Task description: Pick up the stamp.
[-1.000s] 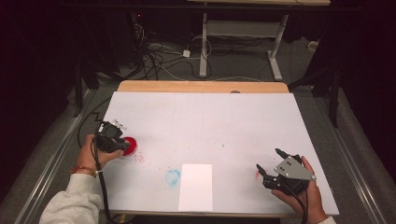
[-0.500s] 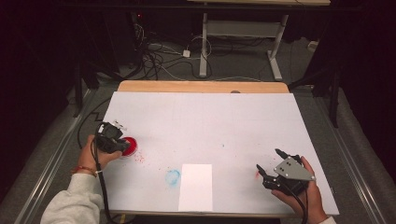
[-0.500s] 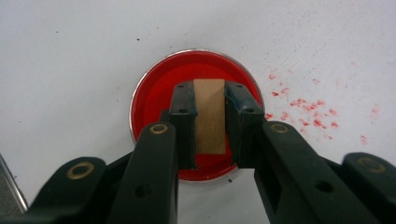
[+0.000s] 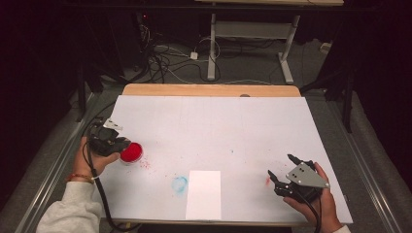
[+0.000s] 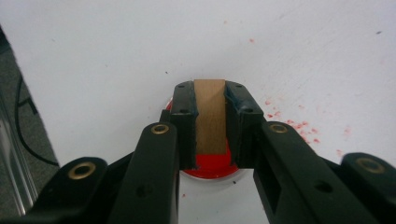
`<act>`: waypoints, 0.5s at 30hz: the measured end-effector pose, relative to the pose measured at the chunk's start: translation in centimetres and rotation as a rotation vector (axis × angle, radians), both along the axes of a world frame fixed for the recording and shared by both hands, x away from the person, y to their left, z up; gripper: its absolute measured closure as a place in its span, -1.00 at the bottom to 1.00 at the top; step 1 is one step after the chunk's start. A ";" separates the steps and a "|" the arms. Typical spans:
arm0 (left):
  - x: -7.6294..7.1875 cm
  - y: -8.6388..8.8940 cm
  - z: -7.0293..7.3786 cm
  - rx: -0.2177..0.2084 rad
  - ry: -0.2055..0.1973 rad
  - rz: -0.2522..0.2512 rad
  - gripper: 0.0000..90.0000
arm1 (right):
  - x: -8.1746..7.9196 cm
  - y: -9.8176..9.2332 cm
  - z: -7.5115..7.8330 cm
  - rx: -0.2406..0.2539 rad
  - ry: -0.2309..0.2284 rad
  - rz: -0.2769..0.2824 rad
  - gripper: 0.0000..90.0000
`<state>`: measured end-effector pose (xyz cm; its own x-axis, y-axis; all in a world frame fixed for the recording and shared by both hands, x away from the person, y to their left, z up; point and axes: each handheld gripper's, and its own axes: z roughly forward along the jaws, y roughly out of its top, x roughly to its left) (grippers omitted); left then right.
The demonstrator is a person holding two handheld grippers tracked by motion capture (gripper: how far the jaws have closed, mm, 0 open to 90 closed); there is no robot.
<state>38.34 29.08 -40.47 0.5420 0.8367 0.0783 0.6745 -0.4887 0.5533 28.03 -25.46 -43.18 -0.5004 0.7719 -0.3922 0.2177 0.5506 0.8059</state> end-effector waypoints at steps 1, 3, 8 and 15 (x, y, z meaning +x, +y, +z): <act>-0.5 0.1 0.8 -0.016 -0.024 -0.004 0.64 | 0.0 0.0 0.0 0.000 0.000 0.000 -0.49; -0.7 0.1 1.1 -0.018 -0.036 -0.004 0.64 | 0.0 0.0 0.0 -0.004 0.001 0.004 -0.49; -1.3 0.1 2.3 -0.011 -0.059 -0.006 0.64 | 0.1 0.0 -0.1 -0.010 0.003 0.000 -0.49; -1.2 0.0 2.0 -0.007 -0.042 -0.023 0.64 | 0.0 0.0 0.0 -0.002 -0.004 -0.001 -0.50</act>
<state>37.17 29.03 -38.51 0.5574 0.8247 0.0954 0.6392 -0.4996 0.5846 28.02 -25.45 -43.21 -0.4981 0.7715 -0.3958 0.2146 0.5520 0.8058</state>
